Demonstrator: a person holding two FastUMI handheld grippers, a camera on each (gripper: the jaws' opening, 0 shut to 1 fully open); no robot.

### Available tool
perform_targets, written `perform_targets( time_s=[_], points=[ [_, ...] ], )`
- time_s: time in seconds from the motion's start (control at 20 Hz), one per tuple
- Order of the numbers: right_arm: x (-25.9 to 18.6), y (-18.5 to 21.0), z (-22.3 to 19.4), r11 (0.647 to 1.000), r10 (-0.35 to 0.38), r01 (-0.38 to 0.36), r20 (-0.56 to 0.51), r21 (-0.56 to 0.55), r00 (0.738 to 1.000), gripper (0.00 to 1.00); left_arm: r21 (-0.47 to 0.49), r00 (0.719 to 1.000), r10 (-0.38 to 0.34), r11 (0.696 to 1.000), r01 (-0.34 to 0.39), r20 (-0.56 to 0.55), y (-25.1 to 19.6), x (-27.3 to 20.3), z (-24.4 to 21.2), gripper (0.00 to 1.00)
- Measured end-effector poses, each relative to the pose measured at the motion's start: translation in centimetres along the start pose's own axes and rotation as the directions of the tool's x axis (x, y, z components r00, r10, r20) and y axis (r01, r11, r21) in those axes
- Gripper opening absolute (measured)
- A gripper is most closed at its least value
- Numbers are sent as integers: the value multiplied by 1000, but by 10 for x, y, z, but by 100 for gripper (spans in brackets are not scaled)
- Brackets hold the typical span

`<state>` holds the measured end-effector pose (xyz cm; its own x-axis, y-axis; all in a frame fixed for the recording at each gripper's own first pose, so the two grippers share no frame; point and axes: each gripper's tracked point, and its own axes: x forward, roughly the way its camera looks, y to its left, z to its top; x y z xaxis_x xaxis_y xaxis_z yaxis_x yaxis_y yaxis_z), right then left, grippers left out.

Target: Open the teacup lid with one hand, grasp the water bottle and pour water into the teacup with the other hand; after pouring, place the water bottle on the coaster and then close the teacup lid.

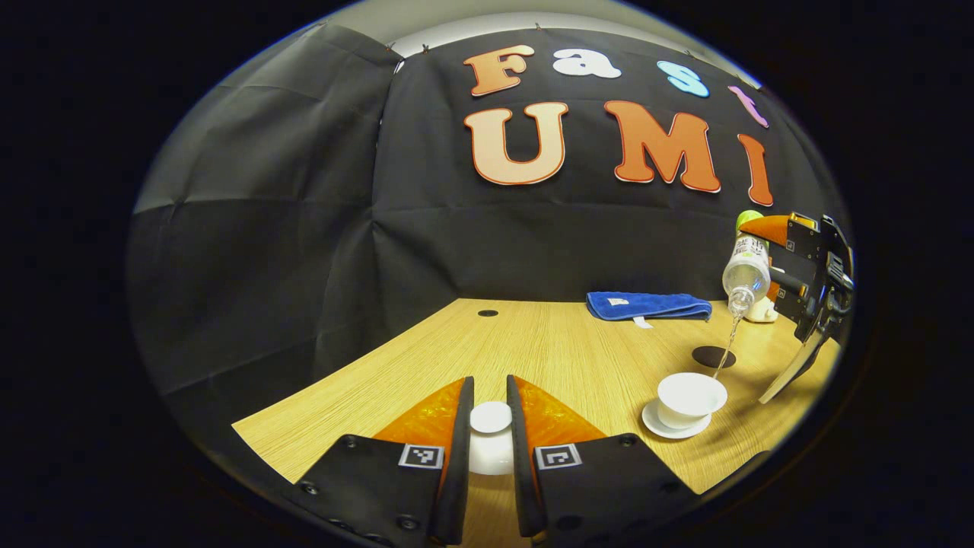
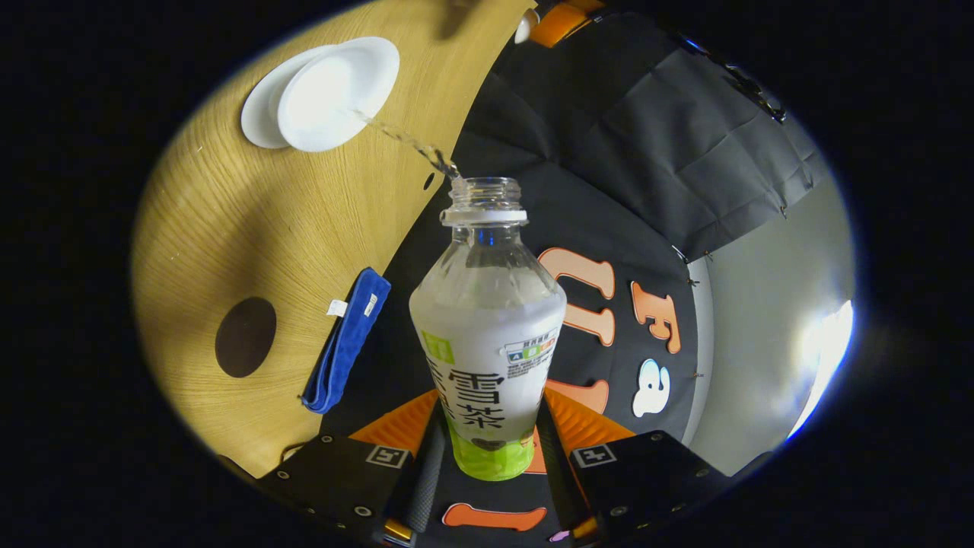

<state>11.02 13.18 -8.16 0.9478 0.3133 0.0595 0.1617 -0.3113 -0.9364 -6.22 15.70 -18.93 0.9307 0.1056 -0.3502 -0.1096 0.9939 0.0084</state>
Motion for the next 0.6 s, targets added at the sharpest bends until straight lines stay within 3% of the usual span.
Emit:
perform_targets(
  time_s=[0.05, 0.6],
  points=[
    [0, -2, 1, 1000, -11, 11, 1, -6, 1000, 63, -2, 1000, -4, 1000, 4, -1, -2, 0, -1, 30],
    [1, -26, 17, 989, -116, 121, 60, -88, 991, 63, 4, 1000, -18, 1000, 18, -1, -7, -6, 1, 30]
  ],
)
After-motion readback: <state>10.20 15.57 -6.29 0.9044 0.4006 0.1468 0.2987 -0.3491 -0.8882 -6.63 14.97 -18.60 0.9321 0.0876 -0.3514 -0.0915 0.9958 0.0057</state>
